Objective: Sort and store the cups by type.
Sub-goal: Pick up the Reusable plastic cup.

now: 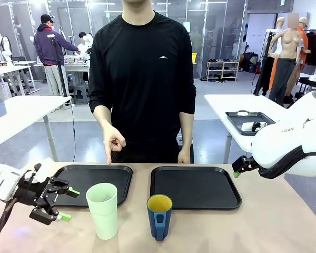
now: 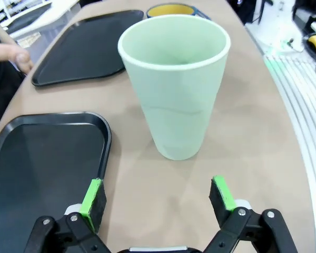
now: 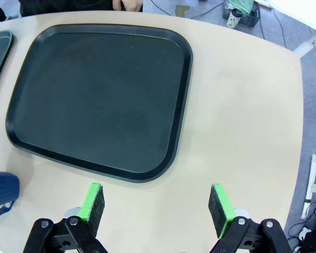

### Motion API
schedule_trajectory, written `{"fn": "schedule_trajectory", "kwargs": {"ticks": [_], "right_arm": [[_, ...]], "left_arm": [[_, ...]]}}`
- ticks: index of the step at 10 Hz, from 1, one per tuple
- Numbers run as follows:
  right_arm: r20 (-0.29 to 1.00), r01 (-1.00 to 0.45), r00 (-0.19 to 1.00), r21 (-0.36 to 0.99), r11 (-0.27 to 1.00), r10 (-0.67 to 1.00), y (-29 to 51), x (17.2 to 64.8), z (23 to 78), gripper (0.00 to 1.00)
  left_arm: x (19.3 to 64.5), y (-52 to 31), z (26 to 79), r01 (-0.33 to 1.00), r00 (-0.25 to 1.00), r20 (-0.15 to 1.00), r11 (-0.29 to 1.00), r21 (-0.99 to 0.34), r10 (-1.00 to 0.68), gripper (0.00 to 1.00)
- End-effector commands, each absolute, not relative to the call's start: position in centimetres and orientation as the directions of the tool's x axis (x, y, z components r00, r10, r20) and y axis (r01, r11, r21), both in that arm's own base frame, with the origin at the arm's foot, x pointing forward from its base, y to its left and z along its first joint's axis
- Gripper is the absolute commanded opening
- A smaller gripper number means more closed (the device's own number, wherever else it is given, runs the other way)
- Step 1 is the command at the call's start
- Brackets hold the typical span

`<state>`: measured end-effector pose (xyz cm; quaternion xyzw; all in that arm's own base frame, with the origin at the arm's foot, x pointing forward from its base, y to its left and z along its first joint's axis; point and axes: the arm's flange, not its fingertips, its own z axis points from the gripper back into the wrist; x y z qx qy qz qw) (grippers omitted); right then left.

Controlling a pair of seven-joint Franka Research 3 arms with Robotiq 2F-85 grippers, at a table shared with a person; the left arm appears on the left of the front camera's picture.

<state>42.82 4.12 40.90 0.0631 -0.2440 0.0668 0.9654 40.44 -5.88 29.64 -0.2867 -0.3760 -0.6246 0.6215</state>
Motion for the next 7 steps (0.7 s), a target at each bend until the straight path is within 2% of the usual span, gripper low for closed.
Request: {"fn": "schedule_trajectory", "kwargs": {"ticks": [1, 5, 7], "right_arm": [[0.478, -0.16, 0.873, 0.095, 0.983, 0.096, 4.1, 42.8, 40.8, 1.0], [0.478, -0.16, 0.873, 0.095, 0.983, 0.096, 4.1, 42.8, 40.8, 1.0], [0.478, -0.16, 0.873, 0.095, 0.983, 0.096, 4.1, 42.8, 40.8, 1.0]], "left_arm": [[43.3, -4.3, 27.5, 0.996, -0.06, 0.873, 0.023, 0.081, -0.484, 1.0], [44.3, -4.8, 26.0, 0.985, -0.128, 0.941, -0.153, 0.083, -0.314, 1.0], [44.6, -6.1, 25.5, 0.982, -0.136, 0.945, -0.164, 0.09, -0.296, 1.0]]}}
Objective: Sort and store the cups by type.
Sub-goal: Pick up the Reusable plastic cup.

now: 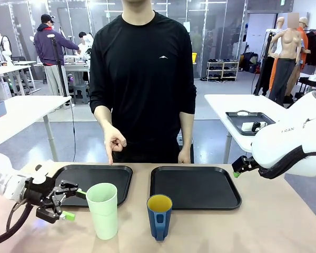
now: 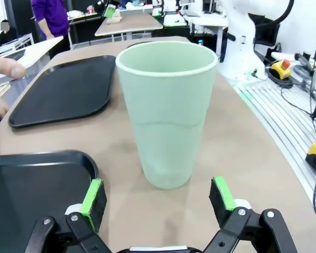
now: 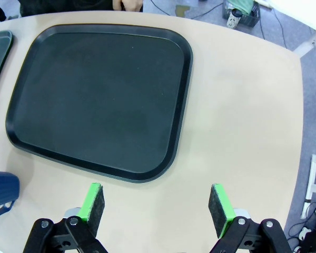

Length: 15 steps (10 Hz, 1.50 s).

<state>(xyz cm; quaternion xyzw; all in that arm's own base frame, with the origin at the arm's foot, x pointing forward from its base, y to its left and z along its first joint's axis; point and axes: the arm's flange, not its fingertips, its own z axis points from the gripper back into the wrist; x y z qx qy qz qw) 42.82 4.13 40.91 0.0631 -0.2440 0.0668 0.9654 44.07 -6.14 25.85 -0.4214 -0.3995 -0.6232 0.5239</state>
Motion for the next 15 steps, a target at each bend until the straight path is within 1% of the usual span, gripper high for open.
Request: {"fn": "schedule_trajectory", "kwargs": {"ticks": [1, 2, 4, 9, 13, 15], "right_arm": [[0.478, -0.16, 0.873, 0.095, 0.983, 0.096, 4.1, 42.8, 40.8, 1.0], [0.478, -0.16, 0.873, 0.095, 0.983, 0.096, 4.1, 42.8, 40.8, 1.0], [0.478, -0.16, 0.873, 0.095, 0.983, 0.096, 4.1, 42.8, 40.8, 1.0], [0.478, -0.16, 0.873, 0.095, 0.983, 0.096, 4.1, 42.8, 40.8, 1.0], [0.478, -0.16, 0.873, 0.095, 0.983, 0.096, 4.1, 42.8, 40.8, 1.0], [0.478, -0.16, 0.873, 0.095, 0.983, 0.096, 4.1, 42.8, 40.8, 1.0]], "left_arm": [[44.8, -6.7, 25.4, 0.982, -0.132, 0.95, -0.168, 0.086, -0.284, 1.0], [44.7, -7.1, 25.4, 0.979, -0.124, 0.955, -0.191, 0.073, -0.268, 1.0], [45.1, -7.7, 25.0, 0.977, -0.122, 0.95, -0.203, 0.064, -0.287, 1.0], [46.7, -10.3, 23.5, 0.964, -0.085, 0.966, -0.265, 0.019, -0.243, 1.0], [46.6, -11.3, 22.8, 0.953, -0.06, 0.973, -0.303, -0.011, -0.223, 1.0], [46.4, -11.8, 22.5, 0.938, -0.048, 0.981, -0.346, -0.02, -0.187, 1.0]]}}
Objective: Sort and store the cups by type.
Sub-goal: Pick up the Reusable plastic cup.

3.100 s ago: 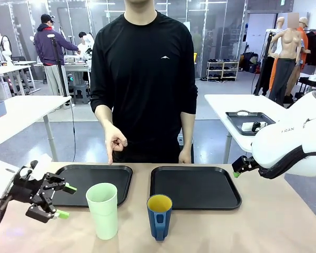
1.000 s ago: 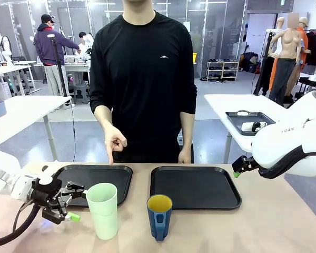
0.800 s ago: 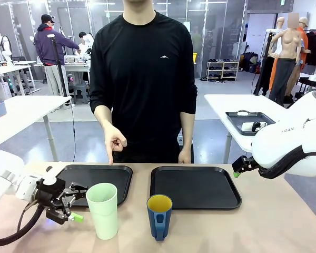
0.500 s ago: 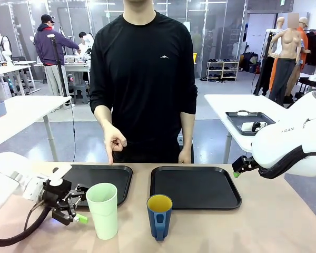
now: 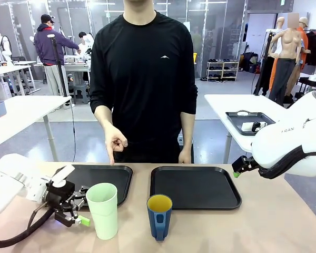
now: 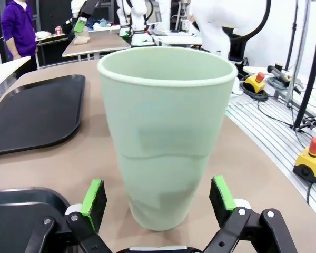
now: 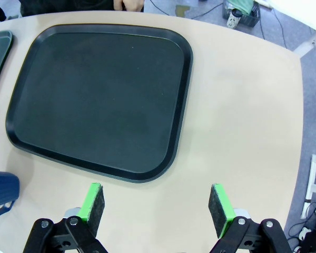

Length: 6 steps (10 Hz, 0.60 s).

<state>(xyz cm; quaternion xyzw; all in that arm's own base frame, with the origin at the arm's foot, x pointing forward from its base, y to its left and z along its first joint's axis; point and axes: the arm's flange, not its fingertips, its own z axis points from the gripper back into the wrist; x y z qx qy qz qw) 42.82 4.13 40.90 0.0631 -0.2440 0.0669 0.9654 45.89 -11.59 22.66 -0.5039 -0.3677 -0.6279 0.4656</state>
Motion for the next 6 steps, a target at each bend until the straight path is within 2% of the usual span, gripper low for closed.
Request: {"fn": "schedule_trajectory", "kwargs": {"ticks": [1, 6], "right_arm": [[0.478, -0.16, 0.873, 0.095, 0.983, 0.096, 4.1, 42.8, 40.8, 1.0], [0.478, -0.16, 0.873, 0.095, 0.983, 0.096, 4.1, 42.8, 40.8, 1.0]], "left_arm": [[46.3, -12.0, 22.3, 0.936, -0.045, 0.982, -0.351, -0.024, -0.185, 1.0], [46.6, -13.4, 20.9, 0.935, -0.055, 0.98, -0.354, -0.017, -0.191, 1.0]]}}
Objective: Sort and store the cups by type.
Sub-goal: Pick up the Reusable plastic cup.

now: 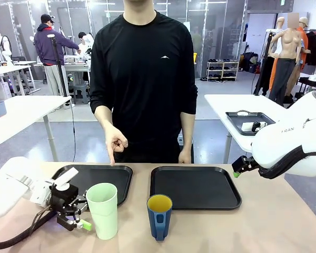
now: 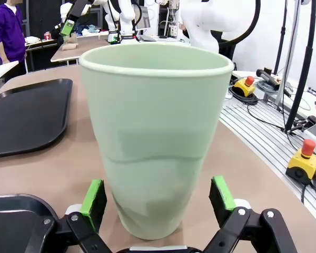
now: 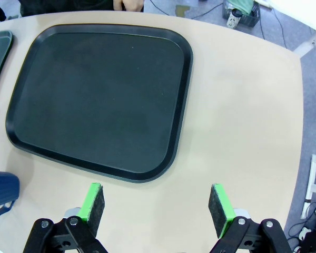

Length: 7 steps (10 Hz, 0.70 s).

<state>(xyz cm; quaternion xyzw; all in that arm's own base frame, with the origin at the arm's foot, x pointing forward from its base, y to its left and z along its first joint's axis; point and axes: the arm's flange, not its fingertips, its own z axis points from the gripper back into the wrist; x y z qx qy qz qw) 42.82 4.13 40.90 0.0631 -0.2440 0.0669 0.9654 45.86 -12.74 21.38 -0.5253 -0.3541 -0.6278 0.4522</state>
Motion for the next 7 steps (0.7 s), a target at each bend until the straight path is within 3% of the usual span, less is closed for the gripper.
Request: {"fn": "schedule_trajectory", "kwargs": {"ticks": [1, 7], "right_arm": [[0.478, -0.16, 0.873, 0.095, 0.983, 0.096, 4.1, 42.8, 40.8, 1.0], [0.478, -0.16, 0.873, 0.095, 0.983, 0.096, 4.1, 42.8, 40.8, 1.0]], "left_arm": [[46.8, -13.8, 20.8, 0.935, -0.058, 0.979, -0.353, -0.016, -0.197, 1.0], [47.0, -16.7, 20.8, 0.906, -0.022, 0.99, -0.422, -0.039, -0.138, 1.0]]}}
